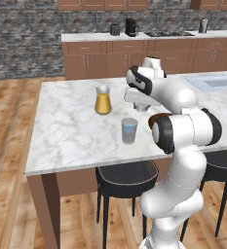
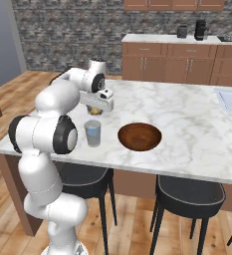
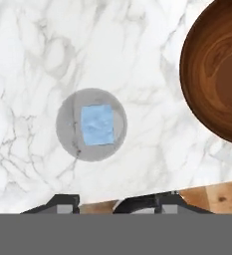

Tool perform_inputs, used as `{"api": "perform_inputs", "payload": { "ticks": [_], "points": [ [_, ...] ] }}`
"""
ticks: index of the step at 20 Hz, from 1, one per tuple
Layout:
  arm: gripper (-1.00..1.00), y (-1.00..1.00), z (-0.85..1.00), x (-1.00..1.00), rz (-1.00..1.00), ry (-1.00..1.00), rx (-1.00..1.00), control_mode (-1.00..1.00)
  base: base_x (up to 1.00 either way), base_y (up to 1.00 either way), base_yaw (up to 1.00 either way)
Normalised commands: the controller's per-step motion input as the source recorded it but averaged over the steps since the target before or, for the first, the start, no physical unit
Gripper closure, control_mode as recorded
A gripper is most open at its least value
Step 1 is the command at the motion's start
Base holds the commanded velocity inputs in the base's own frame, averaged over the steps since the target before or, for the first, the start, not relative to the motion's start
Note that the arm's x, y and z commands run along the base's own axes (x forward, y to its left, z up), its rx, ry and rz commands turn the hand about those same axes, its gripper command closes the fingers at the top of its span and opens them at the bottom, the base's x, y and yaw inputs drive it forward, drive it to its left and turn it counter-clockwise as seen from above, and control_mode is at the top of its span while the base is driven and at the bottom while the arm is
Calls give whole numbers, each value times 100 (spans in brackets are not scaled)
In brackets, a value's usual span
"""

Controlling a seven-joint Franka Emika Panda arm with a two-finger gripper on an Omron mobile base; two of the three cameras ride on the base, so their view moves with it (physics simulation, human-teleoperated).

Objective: There are two ice cubes in the ice bowl. Place both ice cubes in the glass cup.

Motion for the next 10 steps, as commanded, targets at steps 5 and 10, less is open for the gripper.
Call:
{"api": "perform_inputs", "payload": {
  "ticks": [5, 10],
  "points": [
    [100, 50, -9, 9, -1, 11, -7, -100, 0, 0, 0],
    [100, 12, -39, 16, 0, 3, -4, -100, 0, 0, 0]
  ]
}}
